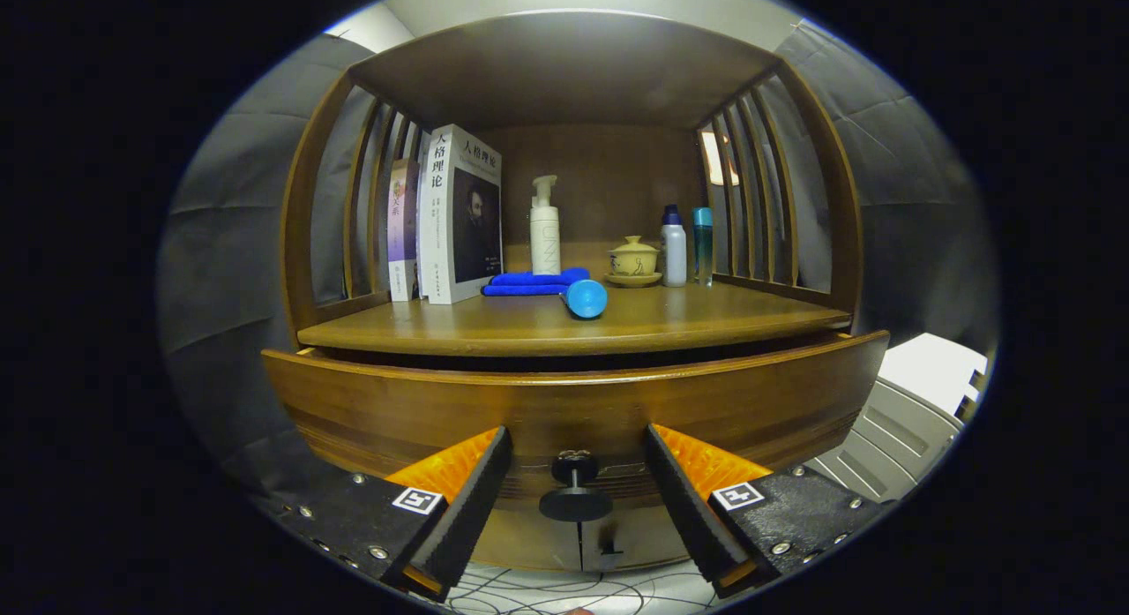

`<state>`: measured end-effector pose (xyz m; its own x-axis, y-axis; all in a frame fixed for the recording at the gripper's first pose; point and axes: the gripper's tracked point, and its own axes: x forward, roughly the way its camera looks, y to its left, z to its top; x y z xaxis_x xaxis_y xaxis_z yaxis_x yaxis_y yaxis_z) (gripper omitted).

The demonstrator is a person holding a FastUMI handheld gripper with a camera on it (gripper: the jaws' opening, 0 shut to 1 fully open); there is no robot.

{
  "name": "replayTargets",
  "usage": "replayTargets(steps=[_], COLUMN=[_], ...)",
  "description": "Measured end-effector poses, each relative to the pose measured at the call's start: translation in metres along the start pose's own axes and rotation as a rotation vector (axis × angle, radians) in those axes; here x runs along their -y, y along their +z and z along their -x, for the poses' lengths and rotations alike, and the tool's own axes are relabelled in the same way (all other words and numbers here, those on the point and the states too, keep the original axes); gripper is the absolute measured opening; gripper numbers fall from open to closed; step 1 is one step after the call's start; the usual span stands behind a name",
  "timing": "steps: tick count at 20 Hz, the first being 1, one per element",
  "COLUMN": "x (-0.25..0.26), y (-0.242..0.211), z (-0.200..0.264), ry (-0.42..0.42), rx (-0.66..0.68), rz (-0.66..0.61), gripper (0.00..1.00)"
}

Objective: Pull open the drawer, take out the items inside it, and place them on the countertop above the cabinet.

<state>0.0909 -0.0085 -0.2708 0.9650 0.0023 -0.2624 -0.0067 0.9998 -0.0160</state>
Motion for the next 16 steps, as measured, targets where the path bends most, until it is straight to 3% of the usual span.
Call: replayTargets(steps=[11, 16], x=[0.002, 0.014], y=[0.004, 0.038], z=[-0.030, -0.005], ry=[0.001, 0.042], rx=[0.034, 0.076], rz=[0.021, 0.099], gripper=[0.96, 0.94])
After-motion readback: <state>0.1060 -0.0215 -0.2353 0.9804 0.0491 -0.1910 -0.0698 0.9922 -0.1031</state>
